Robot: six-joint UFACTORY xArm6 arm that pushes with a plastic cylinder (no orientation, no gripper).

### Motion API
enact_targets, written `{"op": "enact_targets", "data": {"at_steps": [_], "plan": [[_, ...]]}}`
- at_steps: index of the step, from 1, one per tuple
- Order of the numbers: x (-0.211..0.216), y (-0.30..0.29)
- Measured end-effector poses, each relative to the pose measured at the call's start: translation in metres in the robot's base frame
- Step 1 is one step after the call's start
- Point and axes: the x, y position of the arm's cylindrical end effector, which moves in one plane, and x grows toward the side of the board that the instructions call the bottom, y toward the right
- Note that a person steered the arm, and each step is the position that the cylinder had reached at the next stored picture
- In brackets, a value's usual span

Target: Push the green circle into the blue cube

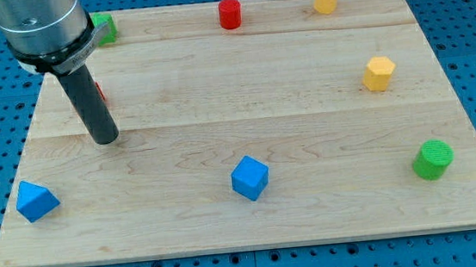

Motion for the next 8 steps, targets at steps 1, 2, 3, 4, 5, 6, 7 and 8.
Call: {"op": "enact_targets", "data": {"at_steps": [1,2,3,4,5,6,7,8], "plan": [[0.0,0.0],[0.0,-0.001],[0.0,0.0],[0.0,0.028],[-0.013,0.119],[-0.024,0.165],[0.008,0.235],[0.004,0.301]]}}
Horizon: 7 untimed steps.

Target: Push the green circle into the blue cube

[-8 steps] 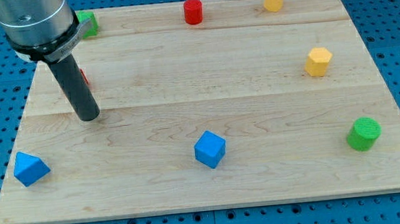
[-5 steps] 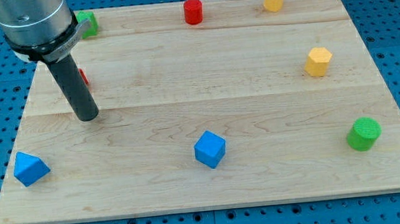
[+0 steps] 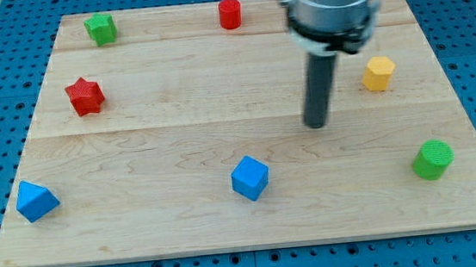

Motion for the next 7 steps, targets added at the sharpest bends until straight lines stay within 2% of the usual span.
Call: {"op": "enact_targets", "data": {"at_steps": [1,2,3,4,5,6,7], "plan": [[0.01,0.087],[0.021,0.149],[0.069,0.156],[0.082,0.047],[0.082,-0.088],[0.081,-0.035],[0.112,-0.04]]}}
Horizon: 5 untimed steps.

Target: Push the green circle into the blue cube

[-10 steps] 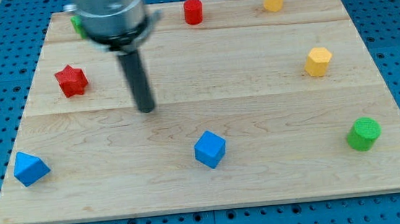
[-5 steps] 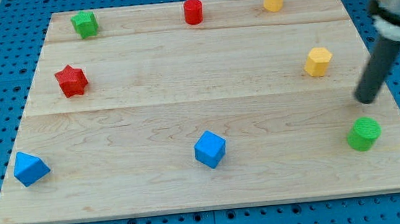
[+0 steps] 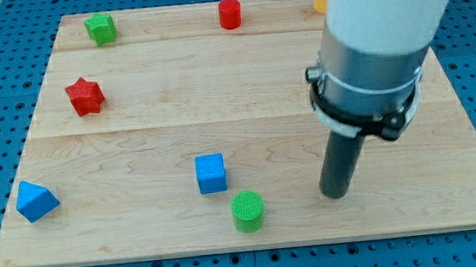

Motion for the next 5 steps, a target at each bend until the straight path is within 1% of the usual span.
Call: {"op": "enact_targets", "data": {"at_steps": [1,3,4,5], "plan": [[0.02,-0.066],[0.007,-0.19],[0.025,-0.151],[0.035,-0.229]]}}
